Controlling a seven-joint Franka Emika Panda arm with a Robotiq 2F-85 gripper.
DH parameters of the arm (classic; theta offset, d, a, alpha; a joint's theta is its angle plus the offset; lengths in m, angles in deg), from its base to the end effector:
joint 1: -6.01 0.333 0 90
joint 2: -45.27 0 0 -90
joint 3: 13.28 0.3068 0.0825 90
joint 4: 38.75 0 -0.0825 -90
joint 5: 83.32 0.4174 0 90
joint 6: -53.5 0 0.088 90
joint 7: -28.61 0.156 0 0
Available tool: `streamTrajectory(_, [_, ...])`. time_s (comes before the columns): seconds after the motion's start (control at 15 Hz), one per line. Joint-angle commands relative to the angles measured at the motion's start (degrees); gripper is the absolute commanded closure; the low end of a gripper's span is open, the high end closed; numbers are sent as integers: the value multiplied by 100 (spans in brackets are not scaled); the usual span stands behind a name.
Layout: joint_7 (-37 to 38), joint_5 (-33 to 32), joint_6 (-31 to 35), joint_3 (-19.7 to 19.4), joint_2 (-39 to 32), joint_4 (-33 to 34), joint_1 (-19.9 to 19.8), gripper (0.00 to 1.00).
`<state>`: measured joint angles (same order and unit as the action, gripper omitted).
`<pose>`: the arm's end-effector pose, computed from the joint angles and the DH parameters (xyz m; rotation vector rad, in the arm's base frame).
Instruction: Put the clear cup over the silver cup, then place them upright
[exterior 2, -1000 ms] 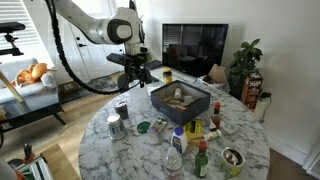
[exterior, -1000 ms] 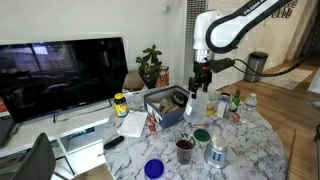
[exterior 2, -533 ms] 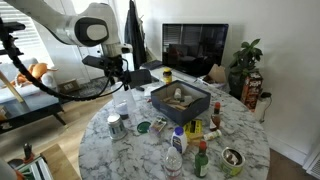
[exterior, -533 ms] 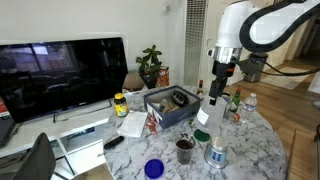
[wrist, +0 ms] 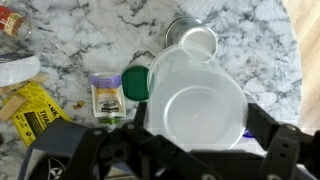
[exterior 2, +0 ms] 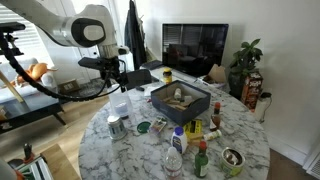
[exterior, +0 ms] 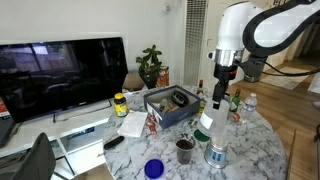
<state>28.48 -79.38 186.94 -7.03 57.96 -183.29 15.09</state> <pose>0.4543 0.1257 0.2793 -3.0925 -0.3429 -0.0362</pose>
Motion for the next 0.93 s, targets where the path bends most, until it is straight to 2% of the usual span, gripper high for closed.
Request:
streamTrajectory(0.0, [-152,-122,-445,176,-261,234,80,29])
streamTrajectory(0.27, [-140,-268,-679,318,-450,327,109,29])
streamTrajectory(0.73, [178,-626,-295,455,-1427,428,107,29])
streamTrajectory(0.87, [508,-958,-263,427,-1736,529,95,29])
